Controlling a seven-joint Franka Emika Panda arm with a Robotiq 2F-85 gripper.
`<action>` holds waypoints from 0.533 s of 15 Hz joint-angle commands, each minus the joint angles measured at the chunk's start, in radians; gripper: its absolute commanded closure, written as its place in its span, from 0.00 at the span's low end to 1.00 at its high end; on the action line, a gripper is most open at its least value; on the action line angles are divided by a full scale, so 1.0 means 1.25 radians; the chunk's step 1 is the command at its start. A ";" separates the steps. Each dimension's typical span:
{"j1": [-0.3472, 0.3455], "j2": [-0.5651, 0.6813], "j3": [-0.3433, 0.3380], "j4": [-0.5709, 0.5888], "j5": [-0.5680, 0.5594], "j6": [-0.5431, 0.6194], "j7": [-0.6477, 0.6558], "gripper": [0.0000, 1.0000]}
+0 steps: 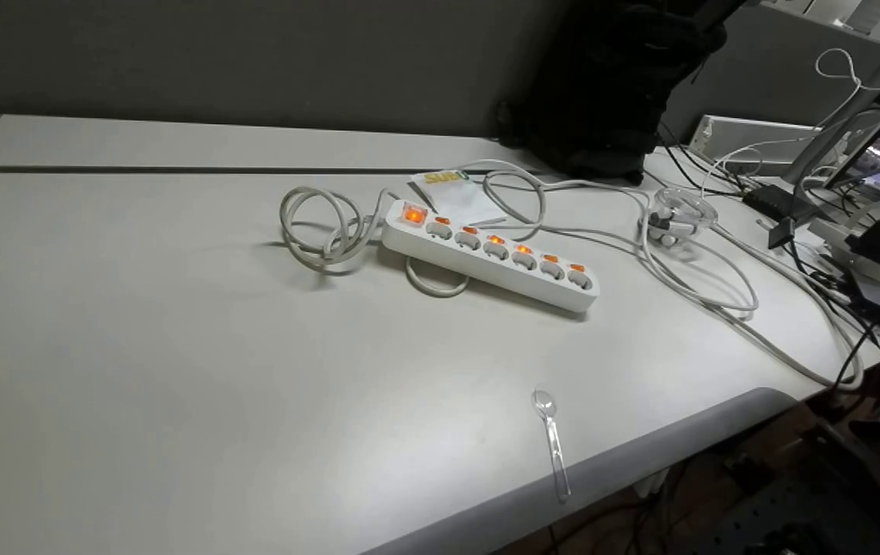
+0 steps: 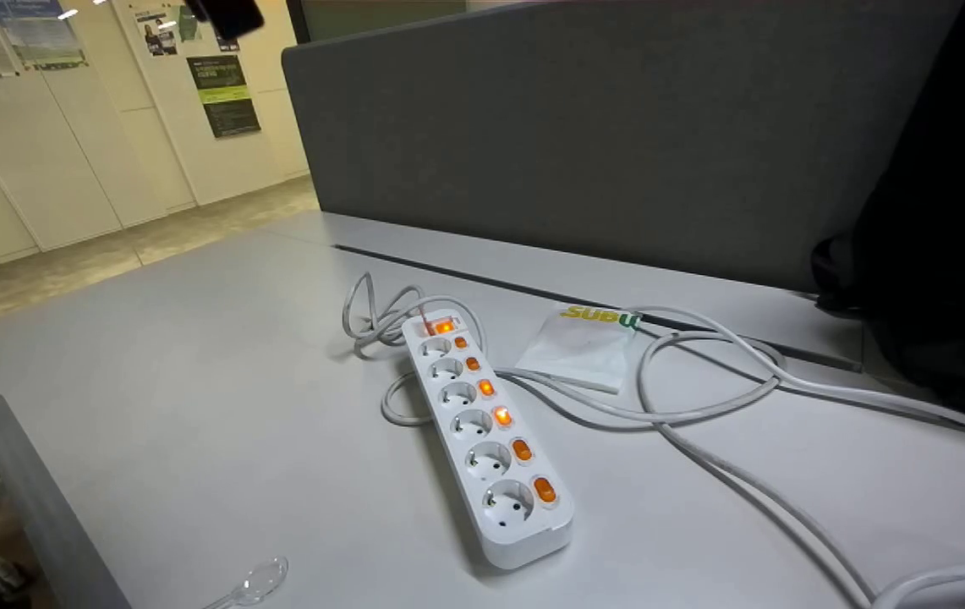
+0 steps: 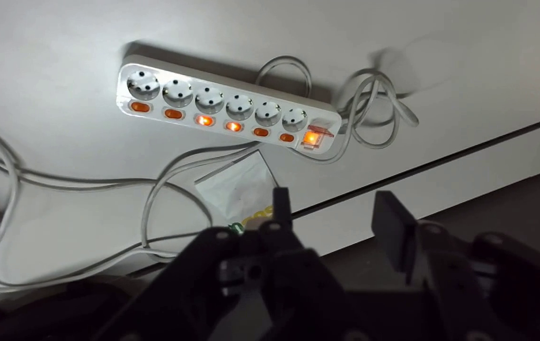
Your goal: Turn on the first switch from the right
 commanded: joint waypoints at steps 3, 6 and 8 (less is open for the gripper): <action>-0.029 0.142 -0.043 0.036 0.034 0.036 0.051 0.95; -0.072 0.207 -0.024 0.055 0.012 0.014 0.134 1.00; -0.100 0.243 -0.006 0.069 -0.013 -0.001 0.205 1.00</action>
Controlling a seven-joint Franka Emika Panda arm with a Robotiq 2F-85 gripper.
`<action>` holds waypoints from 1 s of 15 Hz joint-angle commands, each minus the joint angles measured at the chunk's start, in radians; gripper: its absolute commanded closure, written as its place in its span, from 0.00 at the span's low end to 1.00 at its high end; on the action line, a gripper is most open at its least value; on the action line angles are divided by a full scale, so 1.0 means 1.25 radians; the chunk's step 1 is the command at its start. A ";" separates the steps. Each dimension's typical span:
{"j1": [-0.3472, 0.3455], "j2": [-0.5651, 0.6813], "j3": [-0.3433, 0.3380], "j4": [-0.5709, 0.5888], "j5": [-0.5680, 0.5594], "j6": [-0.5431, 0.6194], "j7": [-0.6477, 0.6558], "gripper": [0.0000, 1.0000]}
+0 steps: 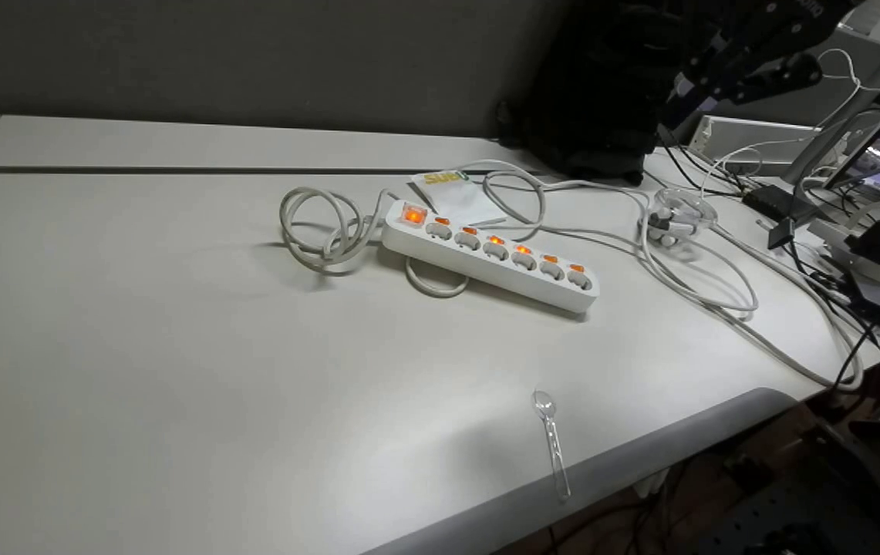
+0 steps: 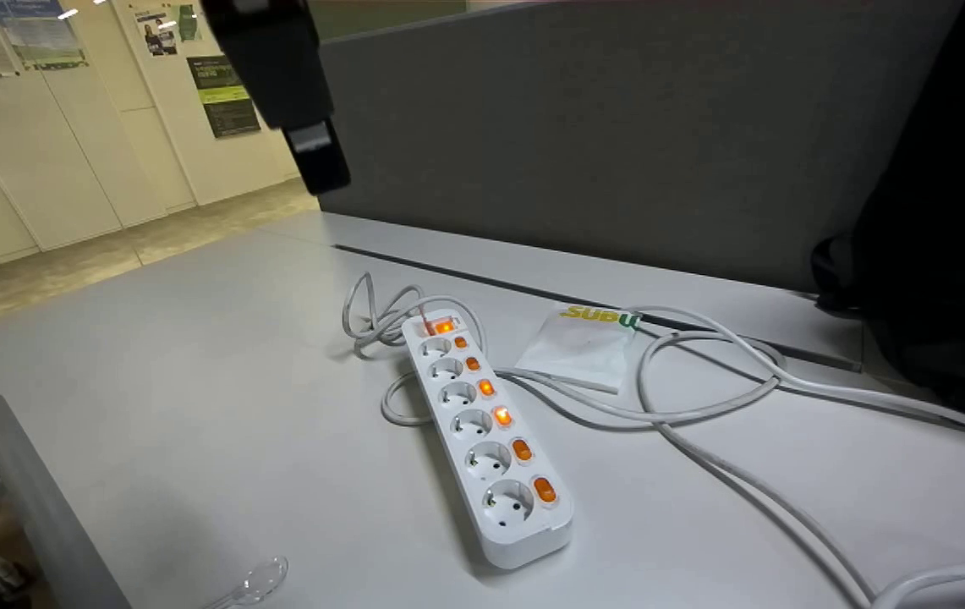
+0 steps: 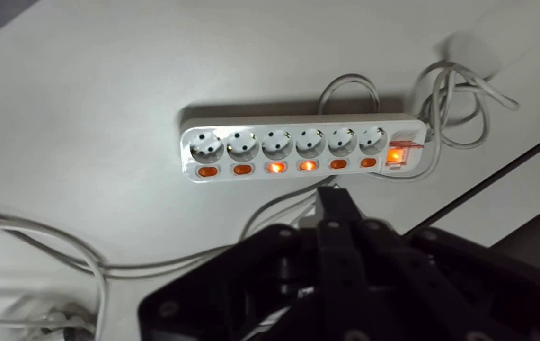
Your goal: Turn on the first switch from the right
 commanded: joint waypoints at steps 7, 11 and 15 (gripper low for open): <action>-0.047 0.085 0.035 0.057 -0.047 -0.060 0.160 0.99; -0.051 0.096 0.040 0.065 -0.050 -0.048 0.183 1.00; -0.052 0.163 0.039 0.097 -0.044 0.012 0.198 1.00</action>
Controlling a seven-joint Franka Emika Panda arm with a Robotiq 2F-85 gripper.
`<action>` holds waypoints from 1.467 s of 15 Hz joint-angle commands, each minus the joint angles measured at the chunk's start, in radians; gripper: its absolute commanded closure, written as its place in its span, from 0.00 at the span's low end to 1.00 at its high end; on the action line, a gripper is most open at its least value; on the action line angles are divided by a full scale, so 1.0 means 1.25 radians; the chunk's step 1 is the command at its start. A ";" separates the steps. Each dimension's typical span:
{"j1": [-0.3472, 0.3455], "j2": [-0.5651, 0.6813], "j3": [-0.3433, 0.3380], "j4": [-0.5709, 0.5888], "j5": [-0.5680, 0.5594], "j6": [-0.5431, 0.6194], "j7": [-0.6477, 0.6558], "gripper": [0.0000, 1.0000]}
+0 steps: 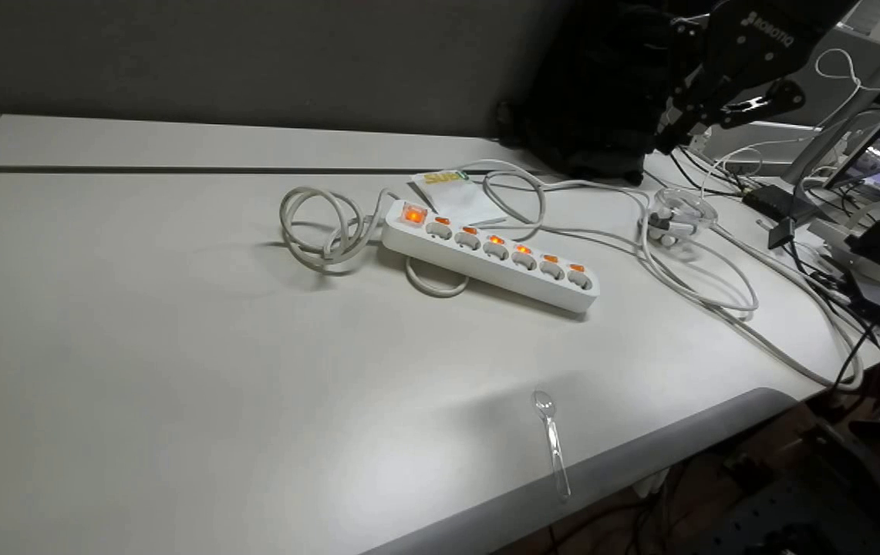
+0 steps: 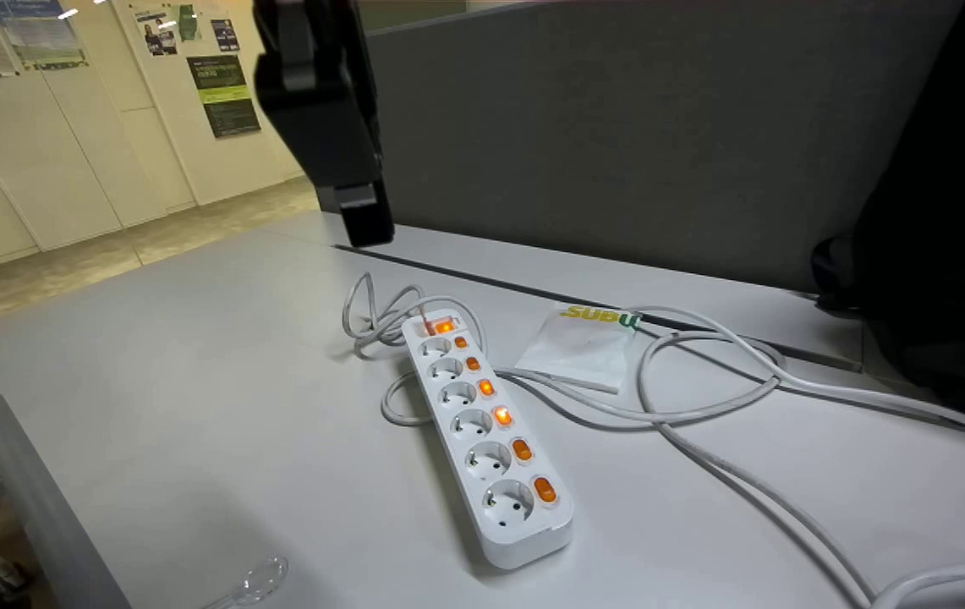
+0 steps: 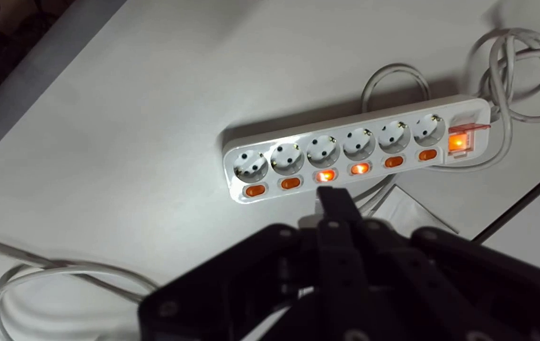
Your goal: Turn on the first switch from the right
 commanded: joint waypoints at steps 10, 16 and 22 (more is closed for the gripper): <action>0.013 0.316 -0.020 0.177 -0.018 0.118 0.071 1.00; 0.024 0.409 -0.030 0.228 0.003 0.112 0.037 1.00; 0.036 0.433 -0.030 0.209 0.013 0.127 0.023 1.00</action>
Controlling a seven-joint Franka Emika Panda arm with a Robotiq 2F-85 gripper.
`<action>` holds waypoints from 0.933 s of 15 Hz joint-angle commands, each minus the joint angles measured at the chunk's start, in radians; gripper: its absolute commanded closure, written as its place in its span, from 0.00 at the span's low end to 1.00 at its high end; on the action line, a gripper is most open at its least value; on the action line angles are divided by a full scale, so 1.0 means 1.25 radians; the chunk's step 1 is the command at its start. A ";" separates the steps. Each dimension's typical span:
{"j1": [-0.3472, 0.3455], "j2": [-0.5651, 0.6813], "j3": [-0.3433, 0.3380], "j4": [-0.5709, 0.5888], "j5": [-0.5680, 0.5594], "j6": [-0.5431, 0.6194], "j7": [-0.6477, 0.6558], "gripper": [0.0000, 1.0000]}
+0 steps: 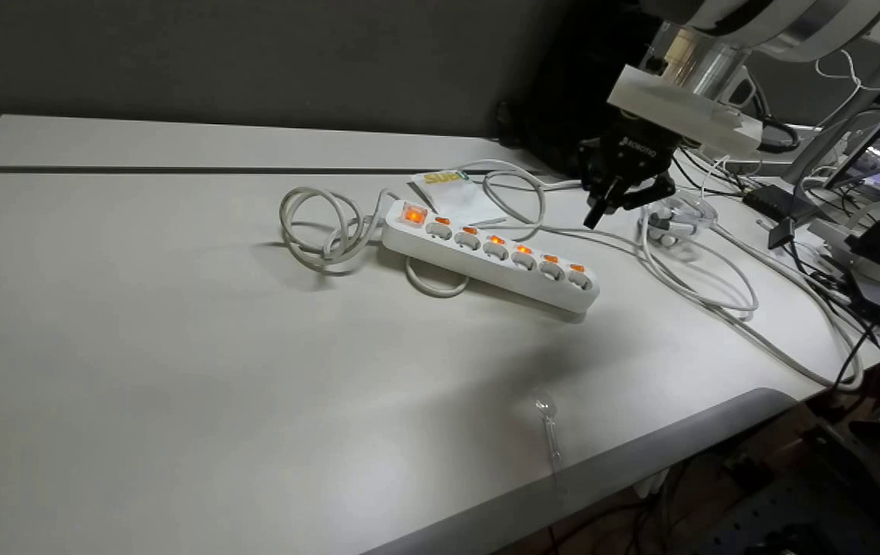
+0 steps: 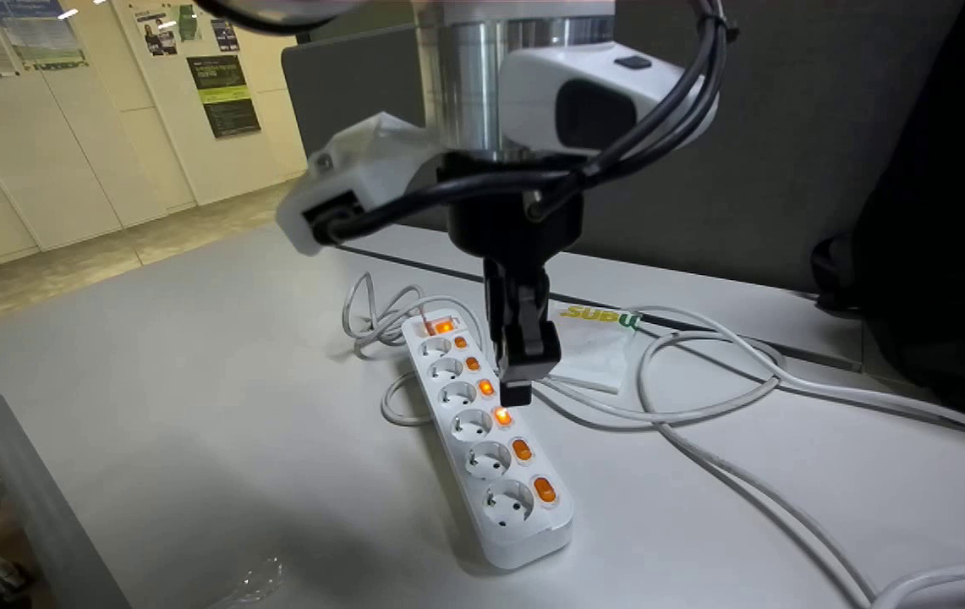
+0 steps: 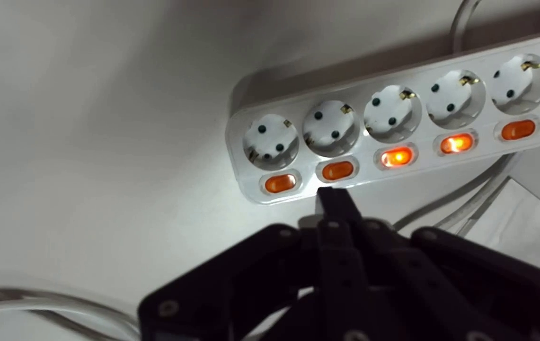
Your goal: Turn on the first switch from the right
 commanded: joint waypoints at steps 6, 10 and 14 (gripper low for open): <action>0.016 0.006 -0.014 0.000 0.005 -0.001 -0.005 1.00; 0.014 0.011 -0.006 0.001 0.013 0.007 -0.034 1.00; 0.016 0.017 -0.004 0.002 0.011 0.020 -0.062 1.00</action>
